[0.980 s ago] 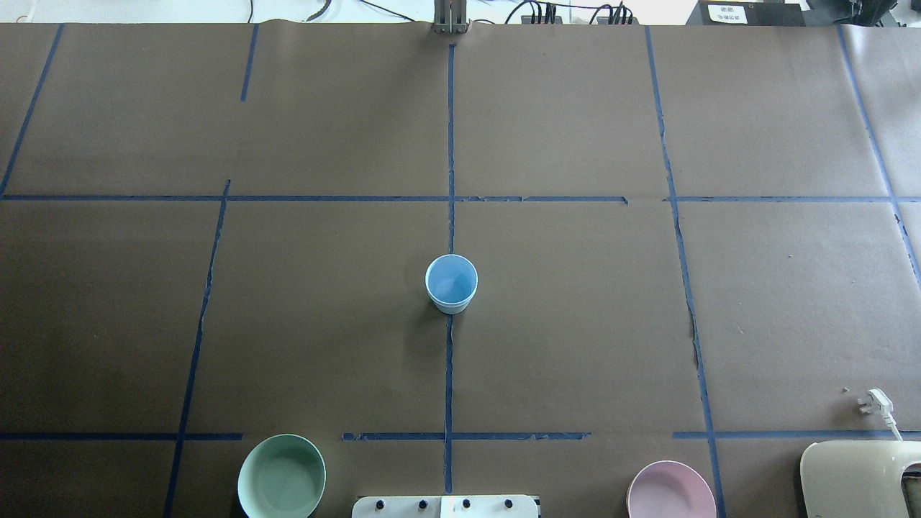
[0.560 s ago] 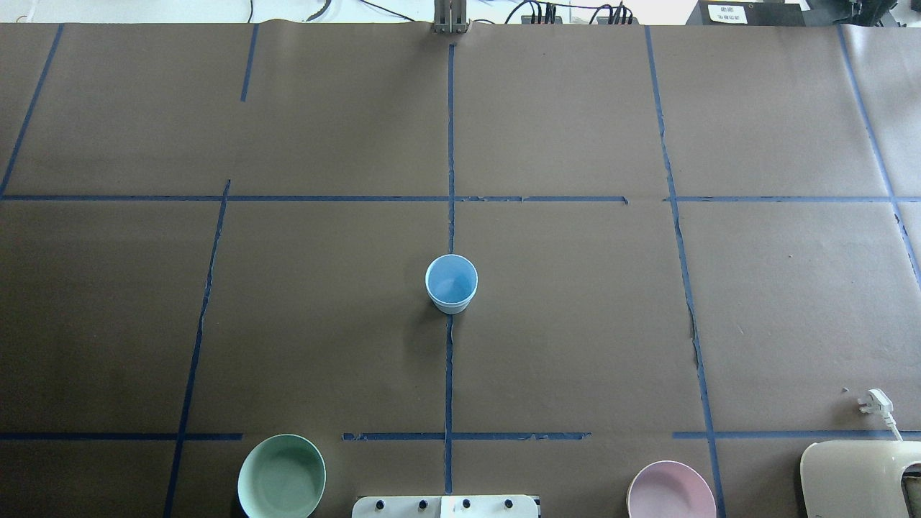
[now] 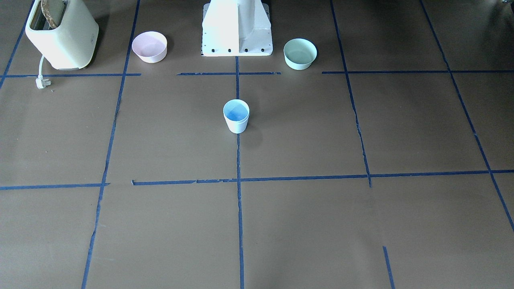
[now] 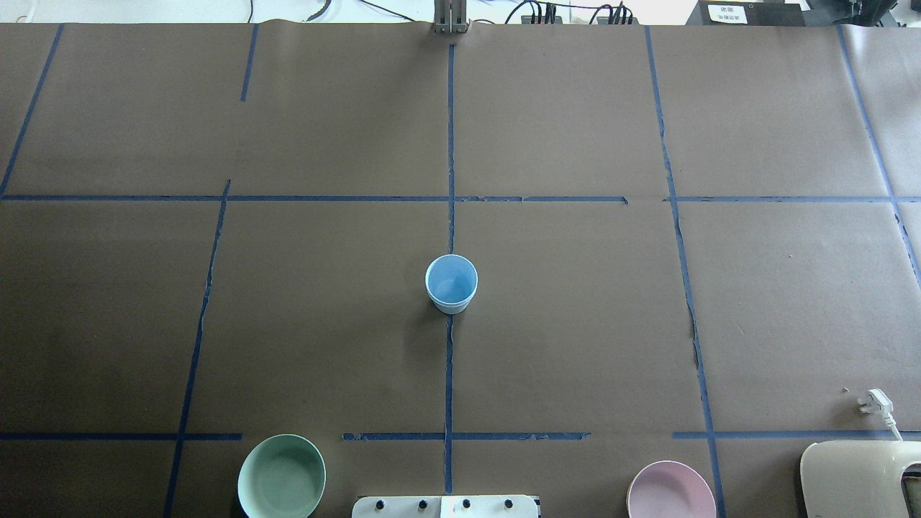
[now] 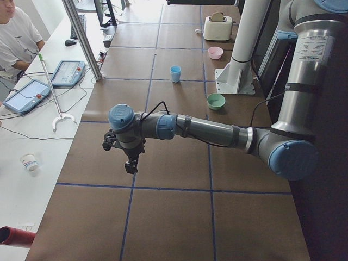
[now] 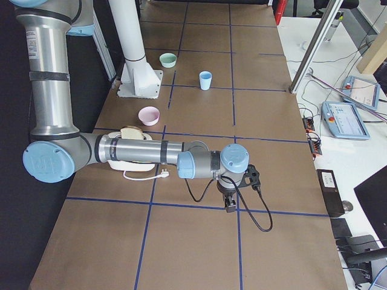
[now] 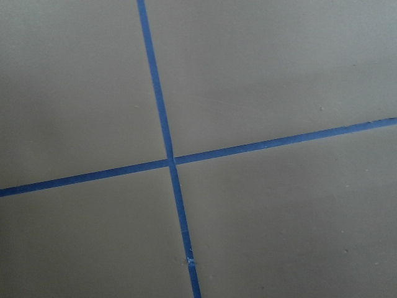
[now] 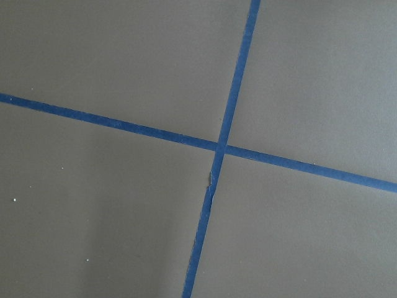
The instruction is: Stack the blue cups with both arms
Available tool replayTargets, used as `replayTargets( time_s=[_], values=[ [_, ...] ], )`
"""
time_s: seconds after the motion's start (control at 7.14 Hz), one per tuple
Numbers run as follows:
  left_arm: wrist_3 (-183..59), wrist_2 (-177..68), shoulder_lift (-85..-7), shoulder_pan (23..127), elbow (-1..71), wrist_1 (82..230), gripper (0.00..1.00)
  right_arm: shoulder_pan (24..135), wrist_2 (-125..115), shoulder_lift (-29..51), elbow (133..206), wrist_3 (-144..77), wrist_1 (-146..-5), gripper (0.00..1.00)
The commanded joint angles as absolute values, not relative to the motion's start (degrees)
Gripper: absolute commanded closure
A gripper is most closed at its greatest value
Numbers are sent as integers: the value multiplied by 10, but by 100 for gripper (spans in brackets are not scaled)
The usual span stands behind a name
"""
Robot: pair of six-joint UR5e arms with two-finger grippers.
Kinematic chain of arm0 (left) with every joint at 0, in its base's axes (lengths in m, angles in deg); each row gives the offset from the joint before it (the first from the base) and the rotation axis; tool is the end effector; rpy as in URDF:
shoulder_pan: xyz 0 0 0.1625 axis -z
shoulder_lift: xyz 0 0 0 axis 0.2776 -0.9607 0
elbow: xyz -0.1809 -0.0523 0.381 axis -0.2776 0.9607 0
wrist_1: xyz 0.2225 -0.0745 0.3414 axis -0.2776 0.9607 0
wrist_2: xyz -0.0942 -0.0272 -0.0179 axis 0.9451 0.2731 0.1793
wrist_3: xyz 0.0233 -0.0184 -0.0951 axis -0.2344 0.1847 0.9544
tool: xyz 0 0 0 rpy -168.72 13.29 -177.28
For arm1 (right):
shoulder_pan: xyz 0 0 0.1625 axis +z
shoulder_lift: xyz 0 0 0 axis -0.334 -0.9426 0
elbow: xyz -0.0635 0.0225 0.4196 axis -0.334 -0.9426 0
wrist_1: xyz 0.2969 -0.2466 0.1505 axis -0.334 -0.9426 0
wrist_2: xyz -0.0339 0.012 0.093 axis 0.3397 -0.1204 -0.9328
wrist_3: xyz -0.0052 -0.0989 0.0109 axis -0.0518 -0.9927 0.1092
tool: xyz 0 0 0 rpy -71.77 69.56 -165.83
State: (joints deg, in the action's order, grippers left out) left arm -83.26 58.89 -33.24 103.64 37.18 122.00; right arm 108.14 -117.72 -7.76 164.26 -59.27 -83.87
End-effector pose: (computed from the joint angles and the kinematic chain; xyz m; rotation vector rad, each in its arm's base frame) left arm -0.0397 -0.5422 0.5838 0.0635 0.7819 0.1662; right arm 0.0503 -0.5077 0.6571 0.1145 -0.7870 -0.1970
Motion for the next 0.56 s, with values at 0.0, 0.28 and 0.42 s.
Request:
replayTargets(
  time_s=[0.0, 0.28, 0.42],
  values=[
    [-832, 588, -325, 1037, 370, 1221, 0, 1081, -1176, -79, 1637, -592, -835, 0],
    [-834, 586, -323, 1037, 374, 1219, 0, 1081, -1178, -80, 1636, -591, -836, 0],
    [-836, 582, -322, 1037, 375, 1219, 0, 1081, -1178, -79, 1636, -591, -836, 0]
  ],
)
